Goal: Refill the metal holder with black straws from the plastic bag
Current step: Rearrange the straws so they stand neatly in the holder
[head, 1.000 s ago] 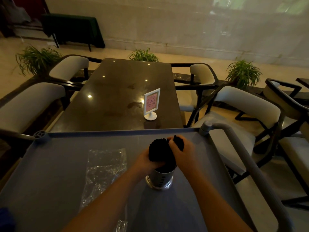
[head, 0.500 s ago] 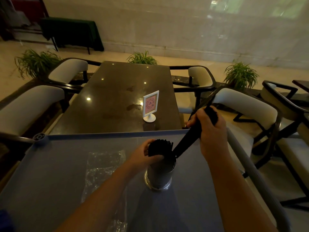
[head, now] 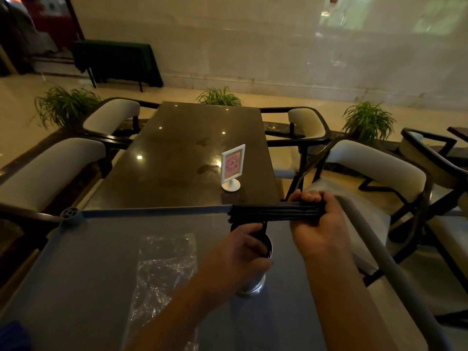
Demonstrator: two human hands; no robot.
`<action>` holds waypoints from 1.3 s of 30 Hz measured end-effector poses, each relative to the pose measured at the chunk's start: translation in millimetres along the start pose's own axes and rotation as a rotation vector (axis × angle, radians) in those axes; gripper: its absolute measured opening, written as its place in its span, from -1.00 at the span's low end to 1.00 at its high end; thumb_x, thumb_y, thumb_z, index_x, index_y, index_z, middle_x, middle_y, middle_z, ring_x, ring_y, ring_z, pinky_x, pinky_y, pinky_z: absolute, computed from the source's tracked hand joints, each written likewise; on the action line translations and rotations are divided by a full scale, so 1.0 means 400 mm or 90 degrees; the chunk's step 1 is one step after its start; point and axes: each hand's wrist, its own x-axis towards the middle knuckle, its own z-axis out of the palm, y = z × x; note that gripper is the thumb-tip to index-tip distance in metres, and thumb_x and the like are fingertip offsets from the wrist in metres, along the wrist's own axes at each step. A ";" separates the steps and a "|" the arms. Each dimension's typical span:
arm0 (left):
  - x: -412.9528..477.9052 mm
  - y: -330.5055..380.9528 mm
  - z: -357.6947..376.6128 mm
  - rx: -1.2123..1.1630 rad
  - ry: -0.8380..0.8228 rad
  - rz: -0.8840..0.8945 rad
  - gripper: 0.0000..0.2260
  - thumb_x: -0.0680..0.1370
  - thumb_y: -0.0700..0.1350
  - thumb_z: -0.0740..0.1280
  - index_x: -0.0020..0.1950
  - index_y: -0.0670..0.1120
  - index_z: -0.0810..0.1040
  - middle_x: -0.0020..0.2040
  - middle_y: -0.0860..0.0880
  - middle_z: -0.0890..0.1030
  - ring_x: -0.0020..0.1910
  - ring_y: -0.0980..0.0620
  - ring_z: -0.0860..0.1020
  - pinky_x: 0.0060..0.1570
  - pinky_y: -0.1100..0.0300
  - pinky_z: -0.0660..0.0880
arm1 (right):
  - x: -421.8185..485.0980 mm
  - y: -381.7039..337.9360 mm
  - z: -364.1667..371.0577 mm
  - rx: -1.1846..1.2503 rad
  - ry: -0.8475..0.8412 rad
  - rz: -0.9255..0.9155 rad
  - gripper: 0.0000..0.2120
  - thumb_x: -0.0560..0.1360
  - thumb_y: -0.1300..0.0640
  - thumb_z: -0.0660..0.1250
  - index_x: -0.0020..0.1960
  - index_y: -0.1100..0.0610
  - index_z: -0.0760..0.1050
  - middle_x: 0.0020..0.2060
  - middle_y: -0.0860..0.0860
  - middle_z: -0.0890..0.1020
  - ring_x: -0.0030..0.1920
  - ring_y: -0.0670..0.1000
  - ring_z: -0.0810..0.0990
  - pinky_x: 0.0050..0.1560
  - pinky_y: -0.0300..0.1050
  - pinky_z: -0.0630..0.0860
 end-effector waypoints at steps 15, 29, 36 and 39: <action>0.019 0.057 -0.005 -0.597 0.232 0.005 -0.87 0.50 -0.16 0.37 -0.05 -0.21 0.63 -0.29 -0.14 0.64 -0.15 -0.11 0.69 -0.17 0.07 0.64 | -0.113 0.180 -0.181 -0.127 0.127 0.184 -0.78 0.41 0.20 0.38 0.05 0.23 0.57 -0.21 0.16 0.70 -0.25 0.05 0.72 -0.31 -0.06 0.68; -0.021 -0.006 0.066 -0.121 0.117 0.007 -0.68 0.46 0.05 0.40 -0.42 -0.06 0.46 -0.48 -0.06 0.48 -0.42 -0.02 0.50 -0.17 0.07 0.48 | -0.136 0.203 -0.294 -0.415 0.034 0.248 -0.81 0.52 0.10 0.31 0.01 0.23 0.47 -0.19 0.11 0.54 -0.22 0.03 0.55 -0.12 -0.08 0.48; -0.016 -0.027 0.062 -0.101 0.110 -0.015 -0.67 0.49 -0.02 0.35 -0.44 -0.07 0.38 -0.54 0.03 0.39 -0.49 0.01 0.38 -0.30 0.10 0.39 | -0.135 0.202 -0.274 -0.600 0.104 0.177 -0.68 0.52 0.06 0.26 -0.07 0.32 0.60 -0.15 0.37 0.62 -0.25 0.15 0.57 -0.15 0.13 0.57; -0.014 -0.033 0.055 -0.067 0.089 -0.024 -0.71 0.48 -0.07 0.34 -0.44 -0.04 0.42 -0.51 0.04 0.43 -0.47 0.02 0.39 -0.35 0.13 0.38 | -0.128 0.143 -0.258 -0.657 -0.006 -0.040 -0.65 0.60 -0.01 0.19 0.07 0.20 0.64 -0.02 0.26 0.69 -0.07 0.16 0.69 0.02 0.10 0.62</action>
